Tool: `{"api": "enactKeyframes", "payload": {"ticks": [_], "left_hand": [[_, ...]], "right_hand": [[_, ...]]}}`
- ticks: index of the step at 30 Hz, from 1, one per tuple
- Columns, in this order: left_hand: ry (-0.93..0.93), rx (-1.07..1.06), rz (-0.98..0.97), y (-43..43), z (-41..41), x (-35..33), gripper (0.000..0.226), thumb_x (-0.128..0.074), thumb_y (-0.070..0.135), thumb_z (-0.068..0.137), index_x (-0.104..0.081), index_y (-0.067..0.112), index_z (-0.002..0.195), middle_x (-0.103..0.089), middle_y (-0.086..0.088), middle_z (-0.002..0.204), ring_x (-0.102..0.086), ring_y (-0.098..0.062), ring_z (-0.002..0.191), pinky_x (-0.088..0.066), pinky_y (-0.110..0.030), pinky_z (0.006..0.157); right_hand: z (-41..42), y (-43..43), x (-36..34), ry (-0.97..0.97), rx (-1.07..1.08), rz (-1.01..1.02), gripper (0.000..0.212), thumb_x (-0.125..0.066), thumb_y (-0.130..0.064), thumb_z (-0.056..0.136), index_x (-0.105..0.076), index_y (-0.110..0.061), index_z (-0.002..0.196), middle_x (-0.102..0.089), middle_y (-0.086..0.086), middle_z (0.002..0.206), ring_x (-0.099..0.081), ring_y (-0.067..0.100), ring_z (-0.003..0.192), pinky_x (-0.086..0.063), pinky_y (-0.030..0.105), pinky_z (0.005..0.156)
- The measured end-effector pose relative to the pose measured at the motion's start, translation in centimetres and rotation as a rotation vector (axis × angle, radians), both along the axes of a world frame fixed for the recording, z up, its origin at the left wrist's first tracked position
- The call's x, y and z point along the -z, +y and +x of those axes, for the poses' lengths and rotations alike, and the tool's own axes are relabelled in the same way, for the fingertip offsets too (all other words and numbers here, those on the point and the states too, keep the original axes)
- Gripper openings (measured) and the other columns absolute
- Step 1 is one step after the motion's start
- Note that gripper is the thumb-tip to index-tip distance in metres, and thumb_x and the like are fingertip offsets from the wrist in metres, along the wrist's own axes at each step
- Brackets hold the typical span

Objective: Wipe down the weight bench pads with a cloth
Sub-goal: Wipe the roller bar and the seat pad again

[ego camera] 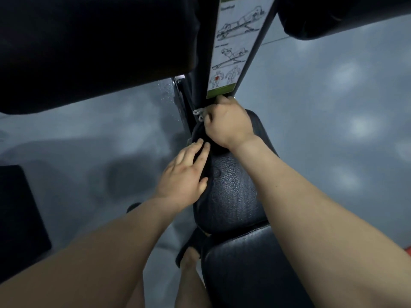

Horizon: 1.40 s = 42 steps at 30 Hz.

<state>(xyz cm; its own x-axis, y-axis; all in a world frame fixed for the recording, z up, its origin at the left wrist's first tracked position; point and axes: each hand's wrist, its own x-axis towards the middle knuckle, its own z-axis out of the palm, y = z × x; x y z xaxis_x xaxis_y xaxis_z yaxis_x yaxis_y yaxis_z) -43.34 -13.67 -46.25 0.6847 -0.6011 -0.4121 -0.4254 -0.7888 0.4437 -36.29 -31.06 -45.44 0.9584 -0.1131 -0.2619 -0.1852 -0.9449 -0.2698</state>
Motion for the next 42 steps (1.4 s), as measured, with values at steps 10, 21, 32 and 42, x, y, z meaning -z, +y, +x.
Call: {"api": "enactKeyframes", "payload": {"ticks": [10, 21, 32, 42], "left_hand": [[-0.001, 0.054, 0.114, -0.6, 0.3, -0.5, 0.081, -0.058, 0.044, 0.095, -0.019, 0.017, 0.161, -0.019, -0.007, 0.157, -0.020, -0.023, 0.145, -0.035, -0.040, 0.117], [-0.036, 0.093, 0.134, -0.6, 0.4, -0.2, 0.089, -0.053, 0.047, 0.098, 0.003, 0.020, 0.163, 0.001, -0.003, 0.168, -0.007, -0.020, 0.151, -0.018, -0.035, 0.122], [-0.072, 0.128, 0.152, -0.4, 0.5, 0.7, 0.097, -0.054, 0.048, 0.096, 0.013, 0.017, 0.160, 0.006, -0.003, 0.170, -0.005, -0.021, 0.153, -0.011, -0.042, 0.126], [-0.052, 0.134, 0.233, -0.9, 0.4, 0.3, 0.098, -0.052, 0.049, 0.097, 0.014, 0.014, 0.160, 0.007, -0.005, 0.169, -0.004, -0.023, 0.153, -0.010, -0.040, 0.127]], "right_hand": [[-1.6, 0.3, 1.3, -0.107, -0.310, 0.014, 0.043, -0.037, -0.045, 0.098, -0.072, -0.026, 0.114, -0.066, -0.004, 0.117, -0.056, 0.024, 0.108, -0.044, 0.039, 0.094], [-0.3, 0.5, 0.7, -0.056, -0.079, -0.012, 0.038, -0.041, -0.033, 0.098, -0.074, -0.014, 0.100, -0.063, 0.007, 0.110, -0.052, 0.030, 0.108, -0.042, 0.042, 0.092], [-1.3, -7.1, 0.1, -0.006, 0.262, -0.014, 0.036, -0.048, -0.009, 0.097, -0.069, 0.006, 0.072, -0.065, 0.030, 0.068, -0.063, 0.043, 0.066, -0.055, 0.039, 0.063], [-0.7, -1.7, 0.2, -0.061, 0.099, 0.020, 0.035, -0.043, -0.017, 0.091, -0.074, -0.010, 0.104, -0.067, 0.013, 0.108, -0.053, 0.038, 0.107, -0.040, 0.036, 0.095]]}}
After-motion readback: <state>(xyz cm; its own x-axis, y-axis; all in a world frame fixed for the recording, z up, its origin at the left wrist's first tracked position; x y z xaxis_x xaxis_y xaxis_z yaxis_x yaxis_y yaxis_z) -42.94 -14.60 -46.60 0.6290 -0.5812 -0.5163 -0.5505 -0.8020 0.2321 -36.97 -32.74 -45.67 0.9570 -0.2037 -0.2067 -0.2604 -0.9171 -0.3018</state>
